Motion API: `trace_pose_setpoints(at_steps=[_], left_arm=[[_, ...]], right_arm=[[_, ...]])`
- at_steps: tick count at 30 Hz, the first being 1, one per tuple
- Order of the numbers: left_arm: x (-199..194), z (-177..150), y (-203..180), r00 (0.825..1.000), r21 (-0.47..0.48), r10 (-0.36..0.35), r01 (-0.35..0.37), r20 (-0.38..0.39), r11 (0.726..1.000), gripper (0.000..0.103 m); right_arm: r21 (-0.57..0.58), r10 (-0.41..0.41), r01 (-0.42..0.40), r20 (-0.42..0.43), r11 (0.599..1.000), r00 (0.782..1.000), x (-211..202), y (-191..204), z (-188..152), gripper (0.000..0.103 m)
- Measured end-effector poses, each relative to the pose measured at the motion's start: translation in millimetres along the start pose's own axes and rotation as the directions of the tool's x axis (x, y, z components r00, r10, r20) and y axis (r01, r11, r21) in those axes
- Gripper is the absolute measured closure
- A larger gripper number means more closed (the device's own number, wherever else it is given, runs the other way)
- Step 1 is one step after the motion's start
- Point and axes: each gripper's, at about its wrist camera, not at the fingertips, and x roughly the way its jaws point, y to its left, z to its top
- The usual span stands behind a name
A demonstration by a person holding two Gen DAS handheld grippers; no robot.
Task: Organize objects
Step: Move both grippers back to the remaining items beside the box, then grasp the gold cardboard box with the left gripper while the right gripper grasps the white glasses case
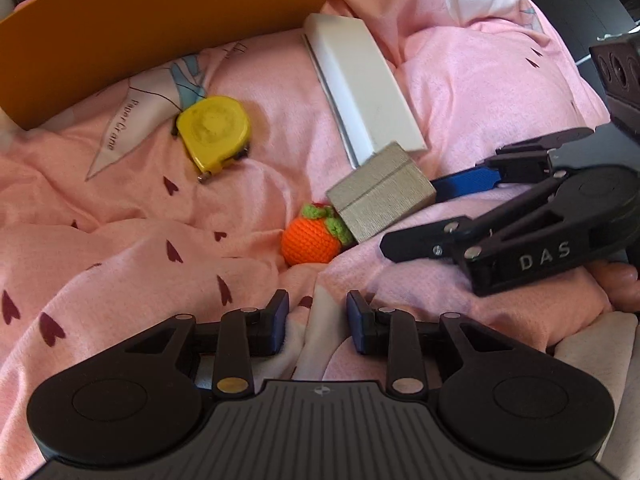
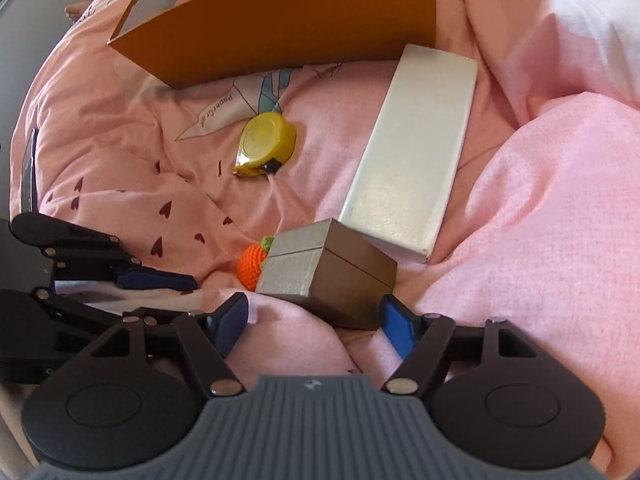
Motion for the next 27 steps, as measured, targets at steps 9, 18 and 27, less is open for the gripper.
trace_pose_setpoints(at_steps=[9,18,27], left_arm=[[-9.4,3.7,10.3,1.000,-0.012,-0.007,0.007,0.019,1.000,0.068],[-26.4,6.3,16.2,0.986,-0.022,0.066,-0.064,0.156,0.998,0.067],[-31.8,18.1,41.6,0.966,-0.265,0.026,0.045,0.258,0.963,0.049]], right_arm=[[-0.031,0.061,-0.063,-0.063,0.998,0.996,34.4,-1.4,17.9,0.044],[-0.150,0.038,-0.024,0.088,0.988,0.995,30.3,26.2,40.3,0.062],[-0.127,0.083,-0.063,0.157,0.990,0.984,10.6,24.8,55.6,0.075]])
